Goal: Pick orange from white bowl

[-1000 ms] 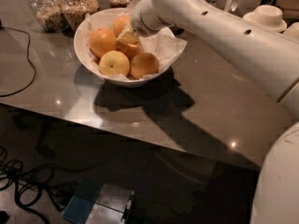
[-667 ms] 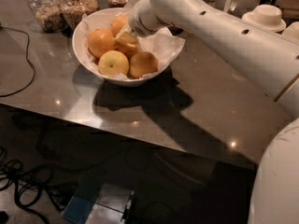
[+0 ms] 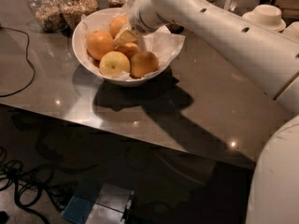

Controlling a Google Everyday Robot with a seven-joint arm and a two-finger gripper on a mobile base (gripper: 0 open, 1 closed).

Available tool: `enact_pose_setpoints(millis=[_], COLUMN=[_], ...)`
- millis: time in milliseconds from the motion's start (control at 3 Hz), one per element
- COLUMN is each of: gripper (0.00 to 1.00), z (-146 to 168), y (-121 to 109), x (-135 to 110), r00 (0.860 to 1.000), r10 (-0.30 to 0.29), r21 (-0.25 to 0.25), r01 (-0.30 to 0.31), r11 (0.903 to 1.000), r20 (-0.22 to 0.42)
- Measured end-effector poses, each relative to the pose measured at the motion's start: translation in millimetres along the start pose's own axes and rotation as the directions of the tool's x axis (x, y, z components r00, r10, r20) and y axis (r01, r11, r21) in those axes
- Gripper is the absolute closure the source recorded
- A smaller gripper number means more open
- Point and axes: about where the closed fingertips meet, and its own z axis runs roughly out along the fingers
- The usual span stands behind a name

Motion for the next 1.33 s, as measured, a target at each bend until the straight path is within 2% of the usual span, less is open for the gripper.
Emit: enact_pose_setpoints(millis=[333, 667, 1333], gripper=[0.00, 0.19, 0.66], z=[0, 0, 16], y=[-4, -6, 3], x=[-2, -2, 3], r00=[1.000, 1.000, 0.999], r10=[0.000, 0.000, 0.051], r21=[0.000, 0.000, -0.031], r01=[0.000, 0.000, -0.051], r11=[1.0000, 1.0000, 0.9982], r20=[0.000, 0.000, -0.005])
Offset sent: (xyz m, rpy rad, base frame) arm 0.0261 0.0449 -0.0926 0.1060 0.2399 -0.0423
